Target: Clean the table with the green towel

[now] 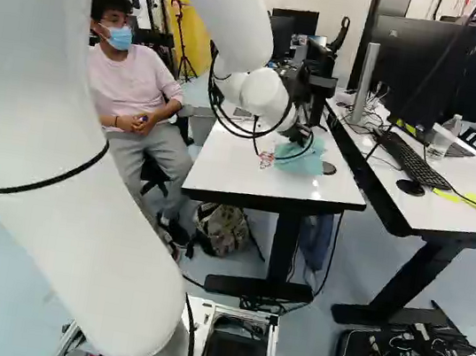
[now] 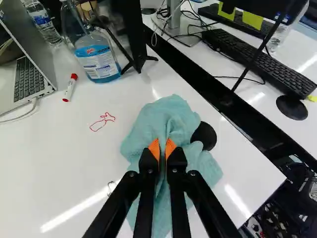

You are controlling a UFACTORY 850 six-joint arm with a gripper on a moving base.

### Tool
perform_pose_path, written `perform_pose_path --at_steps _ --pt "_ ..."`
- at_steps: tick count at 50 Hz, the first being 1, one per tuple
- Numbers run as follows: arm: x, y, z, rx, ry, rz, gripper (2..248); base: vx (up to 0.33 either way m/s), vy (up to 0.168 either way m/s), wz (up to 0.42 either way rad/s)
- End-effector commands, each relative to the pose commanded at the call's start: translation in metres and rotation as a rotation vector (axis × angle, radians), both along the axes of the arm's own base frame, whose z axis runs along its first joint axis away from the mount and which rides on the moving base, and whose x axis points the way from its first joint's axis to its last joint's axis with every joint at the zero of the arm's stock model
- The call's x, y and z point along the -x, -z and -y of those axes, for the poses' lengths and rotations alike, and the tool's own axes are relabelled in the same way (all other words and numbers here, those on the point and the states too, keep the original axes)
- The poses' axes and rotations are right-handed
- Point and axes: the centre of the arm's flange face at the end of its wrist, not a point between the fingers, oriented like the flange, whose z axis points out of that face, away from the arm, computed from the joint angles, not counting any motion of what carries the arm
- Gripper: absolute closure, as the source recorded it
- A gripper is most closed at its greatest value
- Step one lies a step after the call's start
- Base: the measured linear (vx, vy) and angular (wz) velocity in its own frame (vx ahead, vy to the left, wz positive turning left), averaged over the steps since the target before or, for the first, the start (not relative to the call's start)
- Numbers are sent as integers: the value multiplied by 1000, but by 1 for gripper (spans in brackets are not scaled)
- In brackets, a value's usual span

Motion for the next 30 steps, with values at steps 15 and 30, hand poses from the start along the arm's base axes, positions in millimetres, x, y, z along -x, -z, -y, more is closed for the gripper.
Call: perform_pose_path --at_steps 15,30 --pt "21 1 -8 0 5 0 216 0 0 0" --pt "21 5 -12 -4 -5 -9 216 0 0 0"
